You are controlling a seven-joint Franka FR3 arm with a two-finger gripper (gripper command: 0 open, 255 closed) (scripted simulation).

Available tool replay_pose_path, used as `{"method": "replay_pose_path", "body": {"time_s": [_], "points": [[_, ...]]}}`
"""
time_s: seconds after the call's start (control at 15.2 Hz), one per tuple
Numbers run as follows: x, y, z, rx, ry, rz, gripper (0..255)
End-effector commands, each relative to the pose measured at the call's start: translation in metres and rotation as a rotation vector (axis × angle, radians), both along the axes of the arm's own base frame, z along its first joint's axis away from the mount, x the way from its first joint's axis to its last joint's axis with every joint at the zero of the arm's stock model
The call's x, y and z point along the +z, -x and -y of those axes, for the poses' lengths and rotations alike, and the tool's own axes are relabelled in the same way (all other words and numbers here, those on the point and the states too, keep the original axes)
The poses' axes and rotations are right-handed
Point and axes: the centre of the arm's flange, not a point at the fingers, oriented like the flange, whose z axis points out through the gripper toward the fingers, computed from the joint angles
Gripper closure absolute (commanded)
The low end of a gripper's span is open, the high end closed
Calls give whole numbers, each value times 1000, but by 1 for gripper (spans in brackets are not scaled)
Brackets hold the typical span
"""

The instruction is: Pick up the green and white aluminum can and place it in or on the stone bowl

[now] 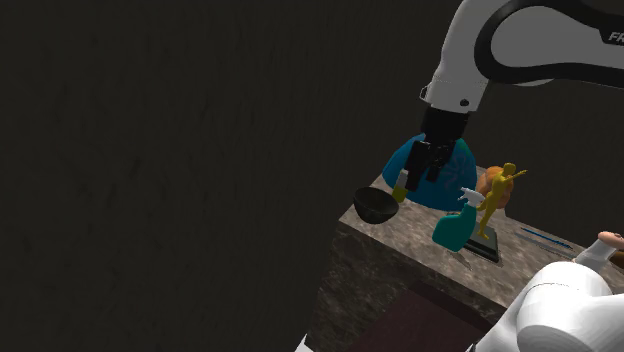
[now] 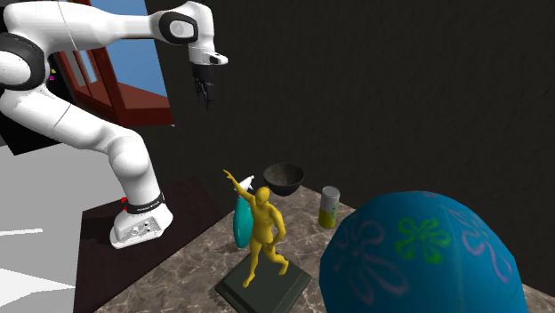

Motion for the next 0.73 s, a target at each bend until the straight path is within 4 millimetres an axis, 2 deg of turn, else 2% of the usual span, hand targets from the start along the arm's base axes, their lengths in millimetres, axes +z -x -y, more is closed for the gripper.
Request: {"method": "replay_pose_path", "body": {"time_s": [0.0,0.66], "points": [[0,0,0,0,0,0,0],[-49,-45,111,27,7,18,0]]}}
